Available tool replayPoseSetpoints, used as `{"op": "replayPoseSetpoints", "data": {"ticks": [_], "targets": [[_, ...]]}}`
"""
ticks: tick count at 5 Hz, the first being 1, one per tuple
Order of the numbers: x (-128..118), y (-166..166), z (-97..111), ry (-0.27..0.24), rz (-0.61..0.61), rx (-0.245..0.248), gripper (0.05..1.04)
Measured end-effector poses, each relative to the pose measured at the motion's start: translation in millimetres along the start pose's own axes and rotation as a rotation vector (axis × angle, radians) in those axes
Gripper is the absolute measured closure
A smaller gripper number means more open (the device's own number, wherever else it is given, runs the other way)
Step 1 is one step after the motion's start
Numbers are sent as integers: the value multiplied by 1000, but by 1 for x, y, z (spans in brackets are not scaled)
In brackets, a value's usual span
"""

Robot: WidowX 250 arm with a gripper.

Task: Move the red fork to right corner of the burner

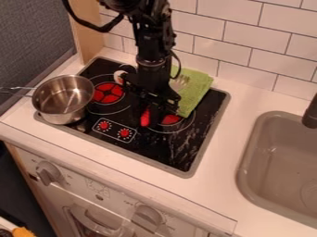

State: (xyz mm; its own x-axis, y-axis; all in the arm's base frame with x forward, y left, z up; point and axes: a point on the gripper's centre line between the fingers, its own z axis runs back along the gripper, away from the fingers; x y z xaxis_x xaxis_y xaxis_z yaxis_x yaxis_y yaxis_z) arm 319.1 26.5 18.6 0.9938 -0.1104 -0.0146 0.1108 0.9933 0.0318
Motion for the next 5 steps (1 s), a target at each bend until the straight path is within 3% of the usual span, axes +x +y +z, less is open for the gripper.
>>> {"op": "replayPoseSetpoints", "data": {"ticks": [2,4,5], "targets": [[-9,-44,42,-93,-64,28,675],[-26,-89,21,-41,-75,-43,675],[-29,-94,6,-4,9,-61,675]]}}
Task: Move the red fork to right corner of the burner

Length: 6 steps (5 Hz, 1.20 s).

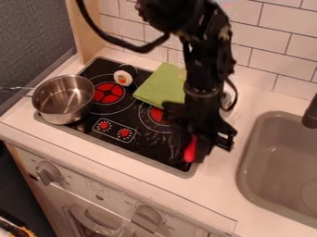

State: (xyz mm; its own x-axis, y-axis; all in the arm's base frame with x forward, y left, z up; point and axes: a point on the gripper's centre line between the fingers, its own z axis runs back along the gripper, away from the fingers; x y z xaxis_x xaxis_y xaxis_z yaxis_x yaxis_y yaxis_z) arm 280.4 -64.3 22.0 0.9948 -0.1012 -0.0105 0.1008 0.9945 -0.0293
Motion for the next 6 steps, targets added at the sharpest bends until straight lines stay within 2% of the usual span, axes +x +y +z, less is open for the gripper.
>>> {"op": "replayPoseSetpoints", "data": {"ticks": [1,3,4,5,6], "targets": [[-4,-3,-5,-2,40,-25,675],[-9,-5,-10,-1,54,-41,675],[-10,-2,-14,12,57,-35,603],[-11,1,-13,25,78,-42,294],[-11,4,-7,18,68,-27,81]]}}
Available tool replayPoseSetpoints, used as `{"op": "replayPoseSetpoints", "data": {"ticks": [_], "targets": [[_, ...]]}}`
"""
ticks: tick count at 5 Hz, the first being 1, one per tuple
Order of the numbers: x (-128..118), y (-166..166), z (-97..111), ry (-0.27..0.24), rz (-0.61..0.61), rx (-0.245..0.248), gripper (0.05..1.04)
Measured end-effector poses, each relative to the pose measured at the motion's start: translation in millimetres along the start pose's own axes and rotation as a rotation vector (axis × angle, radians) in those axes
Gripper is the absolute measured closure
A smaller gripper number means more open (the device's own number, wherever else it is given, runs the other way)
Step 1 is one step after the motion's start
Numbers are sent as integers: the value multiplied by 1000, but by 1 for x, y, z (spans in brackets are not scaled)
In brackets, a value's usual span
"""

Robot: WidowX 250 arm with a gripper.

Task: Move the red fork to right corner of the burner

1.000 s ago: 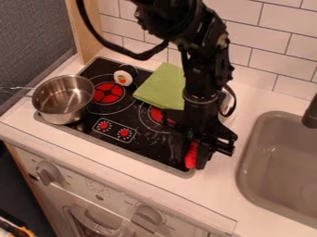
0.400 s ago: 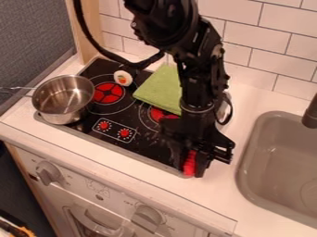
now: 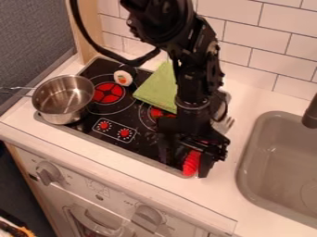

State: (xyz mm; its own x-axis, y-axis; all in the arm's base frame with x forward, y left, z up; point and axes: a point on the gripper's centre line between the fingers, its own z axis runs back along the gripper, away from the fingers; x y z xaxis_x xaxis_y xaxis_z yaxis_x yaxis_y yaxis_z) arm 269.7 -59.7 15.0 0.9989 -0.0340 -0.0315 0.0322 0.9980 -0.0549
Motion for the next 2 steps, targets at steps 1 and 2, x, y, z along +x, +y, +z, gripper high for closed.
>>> {"op": "replayPoseSetpoints", "data": {"ticks": [1,2], "targets": [[3,2,29,-76,9,17,77],[3,3,47,-119,9,18,83]]}}
